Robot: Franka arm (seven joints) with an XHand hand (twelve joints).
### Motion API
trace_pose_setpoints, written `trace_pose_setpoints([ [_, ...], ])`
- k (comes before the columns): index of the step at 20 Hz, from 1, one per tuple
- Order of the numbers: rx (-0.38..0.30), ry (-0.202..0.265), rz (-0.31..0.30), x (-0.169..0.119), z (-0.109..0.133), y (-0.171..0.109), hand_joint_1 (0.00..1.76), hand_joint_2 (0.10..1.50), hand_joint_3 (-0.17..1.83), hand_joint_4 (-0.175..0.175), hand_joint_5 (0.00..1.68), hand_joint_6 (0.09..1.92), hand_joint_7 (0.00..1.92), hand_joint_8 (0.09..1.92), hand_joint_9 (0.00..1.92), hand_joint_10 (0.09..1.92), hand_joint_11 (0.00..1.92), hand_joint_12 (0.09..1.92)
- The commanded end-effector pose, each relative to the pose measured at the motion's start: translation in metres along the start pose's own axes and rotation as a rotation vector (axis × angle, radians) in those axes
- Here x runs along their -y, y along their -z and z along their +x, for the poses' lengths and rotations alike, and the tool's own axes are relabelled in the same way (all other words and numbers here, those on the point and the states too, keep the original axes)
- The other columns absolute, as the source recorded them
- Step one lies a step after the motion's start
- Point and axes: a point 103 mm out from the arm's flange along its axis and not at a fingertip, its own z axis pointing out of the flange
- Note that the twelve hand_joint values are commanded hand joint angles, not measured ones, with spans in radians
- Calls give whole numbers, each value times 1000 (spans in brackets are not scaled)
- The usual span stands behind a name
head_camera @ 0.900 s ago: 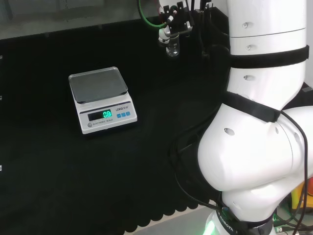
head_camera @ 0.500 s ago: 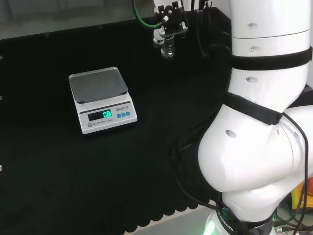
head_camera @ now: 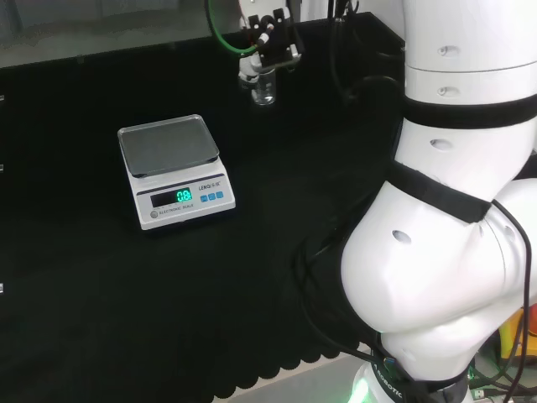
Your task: Put the beaker on the electronic balance.
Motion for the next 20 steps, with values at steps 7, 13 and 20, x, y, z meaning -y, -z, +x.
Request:
trace_pose_setpoints([
  [7,8,113,3,24,76,-8,1024,780,565,-175,961,278,901,563,1445,87,1564,562],
  [13,11,173,7,34,107,-13,1020,779,567,-175,957,278,899,563,1444,87,1565,559],
  [20,12,221,14,41,135,-16,1016,779,568,-175,952,280,897,564,1441,87,1566,556],
])
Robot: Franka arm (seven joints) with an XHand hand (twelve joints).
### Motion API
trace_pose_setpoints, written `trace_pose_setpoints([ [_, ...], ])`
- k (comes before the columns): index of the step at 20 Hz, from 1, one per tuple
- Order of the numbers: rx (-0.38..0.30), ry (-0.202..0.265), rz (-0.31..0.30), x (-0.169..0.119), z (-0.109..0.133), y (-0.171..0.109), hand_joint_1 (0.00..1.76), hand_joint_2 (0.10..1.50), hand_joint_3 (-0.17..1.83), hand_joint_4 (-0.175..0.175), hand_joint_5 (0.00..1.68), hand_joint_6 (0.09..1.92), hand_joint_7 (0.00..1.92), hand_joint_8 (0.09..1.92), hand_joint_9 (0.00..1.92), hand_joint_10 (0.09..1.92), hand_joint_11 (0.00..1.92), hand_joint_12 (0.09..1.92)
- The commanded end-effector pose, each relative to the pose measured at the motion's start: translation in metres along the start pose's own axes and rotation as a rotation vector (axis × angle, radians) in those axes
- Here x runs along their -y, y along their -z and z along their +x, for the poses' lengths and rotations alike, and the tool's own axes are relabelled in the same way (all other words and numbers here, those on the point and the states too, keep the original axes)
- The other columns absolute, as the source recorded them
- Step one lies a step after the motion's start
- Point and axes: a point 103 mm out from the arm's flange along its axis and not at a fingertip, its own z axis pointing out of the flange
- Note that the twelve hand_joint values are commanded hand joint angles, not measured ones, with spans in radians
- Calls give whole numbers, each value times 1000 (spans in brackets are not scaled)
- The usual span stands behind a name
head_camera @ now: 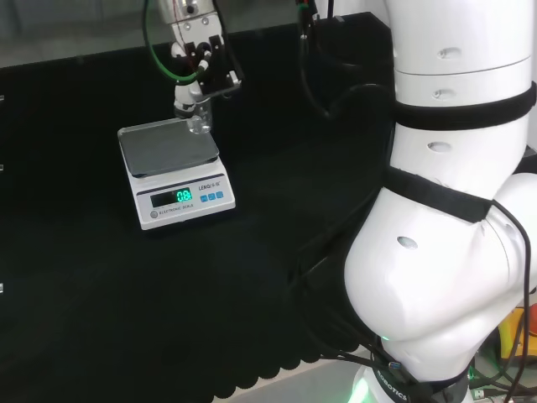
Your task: Put the beaker on the electronic balance.
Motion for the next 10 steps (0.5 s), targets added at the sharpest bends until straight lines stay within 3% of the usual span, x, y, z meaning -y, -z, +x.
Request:
trace_pose_setpoints([
  [1,3,37,4,1,21,-1,1015,779,568,-175,952,280,897,564,1440,87,1566,556],
  [10,27,80,2,-3,49,2,1009,780,570,-175,946,281,895,566,1439,87,1567,553],
])
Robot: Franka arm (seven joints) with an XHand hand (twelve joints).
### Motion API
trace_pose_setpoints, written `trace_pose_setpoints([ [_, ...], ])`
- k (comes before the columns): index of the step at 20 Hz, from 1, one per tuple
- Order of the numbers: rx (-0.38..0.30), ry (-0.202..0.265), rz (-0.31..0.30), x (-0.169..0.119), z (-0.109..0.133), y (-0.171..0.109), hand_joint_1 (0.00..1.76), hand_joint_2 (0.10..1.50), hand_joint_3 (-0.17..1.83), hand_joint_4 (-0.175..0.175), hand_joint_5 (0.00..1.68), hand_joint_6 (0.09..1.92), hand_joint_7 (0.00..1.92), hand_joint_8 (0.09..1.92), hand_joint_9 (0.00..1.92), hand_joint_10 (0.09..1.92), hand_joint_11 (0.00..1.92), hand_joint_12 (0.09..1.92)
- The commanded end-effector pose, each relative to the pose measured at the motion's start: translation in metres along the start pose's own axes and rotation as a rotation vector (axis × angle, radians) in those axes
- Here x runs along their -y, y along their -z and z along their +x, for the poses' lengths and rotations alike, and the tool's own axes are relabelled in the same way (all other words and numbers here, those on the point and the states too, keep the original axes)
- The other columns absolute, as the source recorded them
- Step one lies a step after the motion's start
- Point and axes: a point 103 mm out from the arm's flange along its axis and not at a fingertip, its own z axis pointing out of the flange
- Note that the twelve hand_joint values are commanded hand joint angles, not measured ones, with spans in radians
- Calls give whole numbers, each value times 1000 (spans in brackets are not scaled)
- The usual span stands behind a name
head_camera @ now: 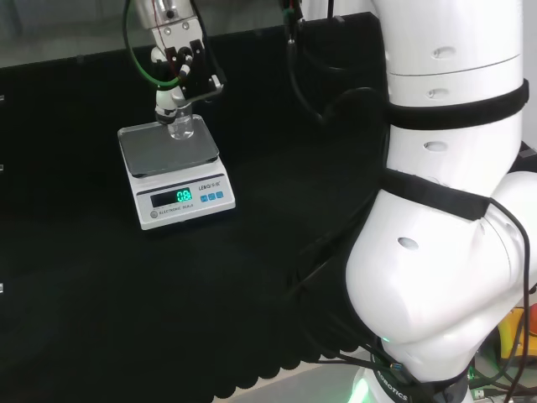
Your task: Put the beaker on the electronic balance.
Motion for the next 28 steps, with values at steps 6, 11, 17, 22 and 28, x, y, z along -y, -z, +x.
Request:
trace_pose_setpoints([
  [6,33,50,6,-15,30,-5,1006,780,571,-175,944,283,893,567,1438,87,1567,551],
  [11,53,64,16,-28,35,-11,1002,779,571,-175,945,287,892,568,1435,87,1552,544],
  [17,71,74,22,-38,34,-16,986,774,577,-175,938,300,888,564,1418,87,1475,585],
  [22,75,68,28,-41,31,-17,973,769,584,-175,922,314,882,558,1397,87,1401,655],
  [28,80,73,-30,-24,23,6,817,711,586,-150,672,243,733,557,1185,87,1028,992],
])
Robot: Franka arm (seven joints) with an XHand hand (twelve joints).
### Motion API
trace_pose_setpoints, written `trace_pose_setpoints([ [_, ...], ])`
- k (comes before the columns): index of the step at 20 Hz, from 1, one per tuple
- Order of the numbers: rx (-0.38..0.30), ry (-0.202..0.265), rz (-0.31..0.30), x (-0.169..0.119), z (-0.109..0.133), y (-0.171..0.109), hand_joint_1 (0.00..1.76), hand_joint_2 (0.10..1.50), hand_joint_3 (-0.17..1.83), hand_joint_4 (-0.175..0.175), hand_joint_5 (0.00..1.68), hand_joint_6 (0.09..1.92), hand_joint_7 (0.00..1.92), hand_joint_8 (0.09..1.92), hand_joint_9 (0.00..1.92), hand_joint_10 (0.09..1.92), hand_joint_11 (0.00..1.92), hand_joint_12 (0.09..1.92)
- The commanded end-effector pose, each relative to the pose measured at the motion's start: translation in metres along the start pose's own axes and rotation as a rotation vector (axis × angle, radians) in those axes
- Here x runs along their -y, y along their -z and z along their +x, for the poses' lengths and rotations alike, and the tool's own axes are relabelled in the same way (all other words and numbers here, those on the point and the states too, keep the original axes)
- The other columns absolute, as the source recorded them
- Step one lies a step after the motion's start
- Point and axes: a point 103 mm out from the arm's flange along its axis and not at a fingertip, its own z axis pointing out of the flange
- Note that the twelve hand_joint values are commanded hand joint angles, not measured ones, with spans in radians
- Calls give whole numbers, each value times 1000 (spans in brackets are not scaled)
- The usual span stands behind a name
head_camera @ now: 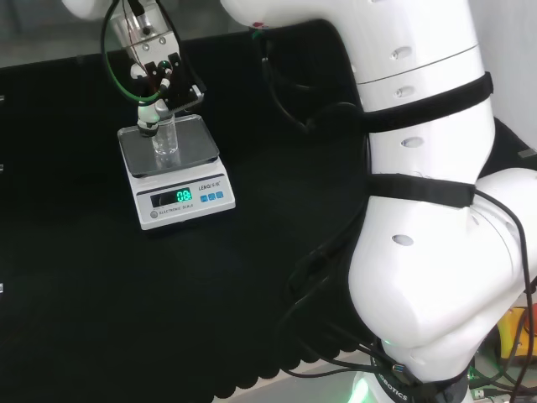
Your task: Put the beaker on the electronic balance.
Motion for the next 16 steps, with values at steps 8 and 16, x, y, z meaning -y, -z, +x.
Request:
trace_pose_setpoints([
  [8,20,-20,-95,44,-21,58,528,680,351,-148,458,87,392,685,907,87,739,1233],
  [16,-62,-61,-134,68,-51,77,472,696,314,-149,439,87,363,700,884,87,719,1243],
])
